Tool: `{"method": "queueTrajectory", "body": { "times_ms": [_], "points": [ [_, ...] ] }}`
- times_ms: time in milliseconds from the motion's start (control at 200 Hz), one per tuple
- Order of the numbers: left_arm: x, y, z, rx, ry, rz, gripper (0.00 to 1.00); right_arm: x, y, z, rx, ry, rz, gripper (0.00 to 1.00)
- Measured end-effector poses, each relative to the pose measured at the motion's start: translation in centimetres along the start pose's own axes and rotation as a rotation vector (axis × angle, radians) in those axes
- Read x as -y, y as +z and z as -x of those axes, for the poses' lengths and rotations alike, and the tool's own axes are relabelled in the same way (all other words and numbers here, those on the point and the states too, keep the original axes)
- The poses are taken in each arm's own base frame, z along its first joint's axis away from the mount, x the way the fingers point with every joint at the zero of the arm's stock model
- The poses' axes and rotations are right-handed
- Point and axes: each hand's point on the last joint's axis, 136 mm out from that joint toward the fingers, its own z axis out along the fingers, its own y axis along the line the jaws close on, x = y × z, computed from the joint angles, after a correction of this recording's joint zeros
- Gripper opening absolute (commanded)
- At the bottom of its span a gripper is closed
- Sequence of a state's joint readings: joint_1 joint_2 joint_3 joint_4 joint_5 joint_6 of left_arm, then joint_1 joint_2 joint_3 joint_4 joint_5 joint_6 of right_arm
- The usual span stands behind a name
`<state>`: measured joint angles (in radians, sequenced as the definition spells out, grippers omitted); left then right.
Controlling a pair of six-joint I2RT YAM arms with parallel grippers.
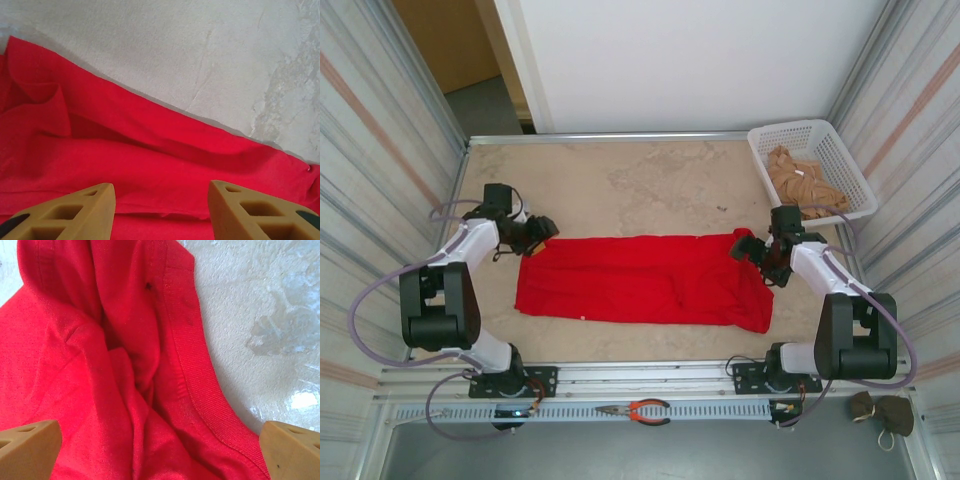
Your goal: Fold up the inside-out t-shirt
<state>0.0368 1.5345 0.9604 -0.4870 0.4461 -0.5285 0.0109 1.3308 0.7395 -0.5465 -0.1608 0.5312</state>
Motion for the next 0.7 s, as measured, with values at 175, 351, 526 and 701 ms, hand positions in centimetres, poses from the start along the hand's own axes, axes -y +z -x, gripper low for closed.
{"method": "queueTrajectory", "body": {
  "times_ms": [175,351,526,701],
  "points": [
    [0.3,0.1,0.2,0.007,0.003,-0.017,0.52,-0.7,0.3,-0.7,-0.002,-0.068,-0.023,1.00],
    [0.4,0.1,0.1,0.004,-0.002,-0.028,0.52,0.4,1.8,-1.7,-0.056,-0.089,-0.111,1.00],
    [0.5,0.1,0.1,0.002,-0.002,-0.034,0.52,2.0,2.8,-1.6,-0.121,-0.029,-0.178,1.00],
    [0.7,0.1,0.2,0.005,0.000,-0.041,0.52,2.1,2.5,-1.4,-0.123,0.040,-0.105,0.85]
  ]
}}
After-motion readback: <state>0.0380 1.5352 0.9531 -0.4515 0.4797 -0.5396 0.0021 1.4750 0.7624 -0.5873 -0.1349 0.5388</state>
